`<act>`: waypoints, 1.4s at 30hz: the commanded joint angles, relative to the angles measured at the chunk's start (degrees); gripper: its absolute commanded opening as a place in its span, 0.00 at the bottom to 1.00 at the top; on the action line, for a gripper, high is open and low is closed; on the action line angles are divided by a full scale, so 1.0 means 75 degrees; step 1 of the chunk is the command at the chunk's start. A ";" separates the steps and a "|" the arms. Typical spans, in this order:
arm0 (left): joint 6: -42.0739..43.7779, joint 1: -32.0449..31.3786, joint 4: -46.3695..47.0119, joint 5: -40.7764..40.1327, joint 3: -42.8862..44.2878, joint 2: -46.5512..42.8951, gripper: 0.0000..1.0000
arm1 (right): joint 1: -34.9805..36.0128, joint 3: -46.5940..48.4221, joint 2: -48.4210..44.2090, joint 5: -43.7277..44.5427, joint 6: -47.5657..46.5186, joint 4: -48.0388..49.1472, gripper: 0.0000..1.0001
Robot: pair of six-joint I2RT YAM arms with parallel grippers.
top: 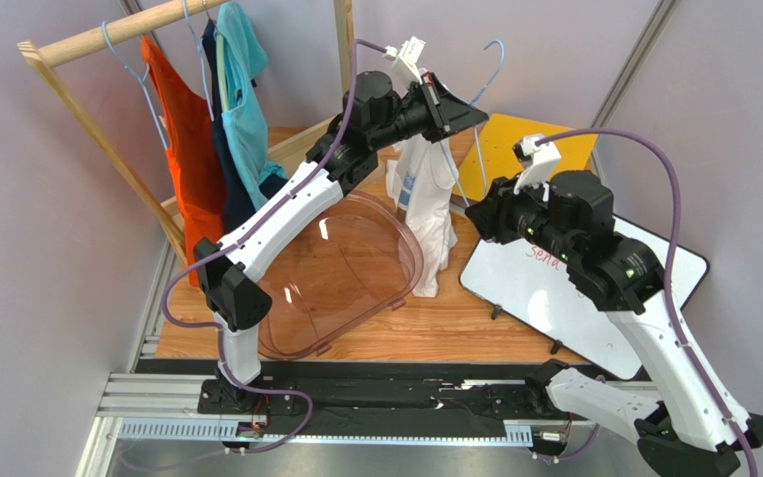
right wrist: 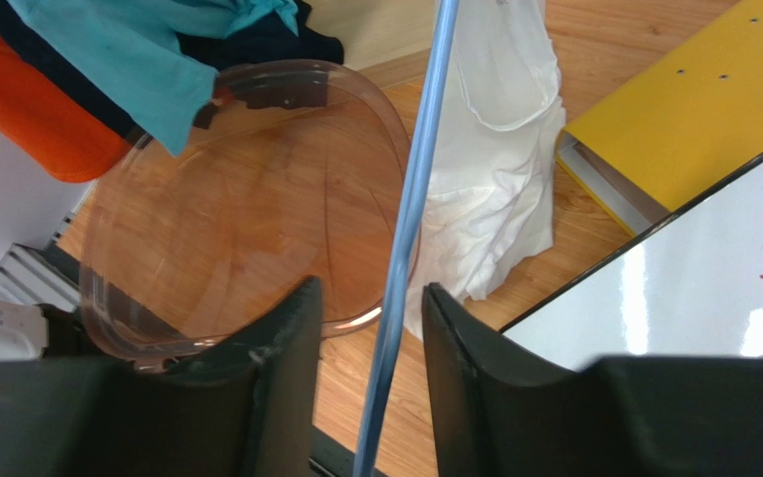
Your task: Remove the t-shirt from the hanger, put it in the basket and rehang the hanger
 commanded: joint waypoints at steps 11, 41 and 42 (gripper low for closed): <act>0.0000 -0.0169 0.1117 0.0356 -0.0366 -0.1015 0.00 | 0.0051 -0.0126 -0.0115 0.0147 0.0000 0.0618 0.00; 0.5743 -0.0180 -0.3102 -0.2574 0.0653 -0.0781 0.76 | 0.0110 -0.0548 -0.1088 0.0264 0.0234 0.0384 0.00; 0.5766 -0.0180 -0.3102 -0.2632 0.0735 -0.0630 0.73 | 0.0098 -0.0548 -0.1099 0.0021 0.0234 0.0373 0.00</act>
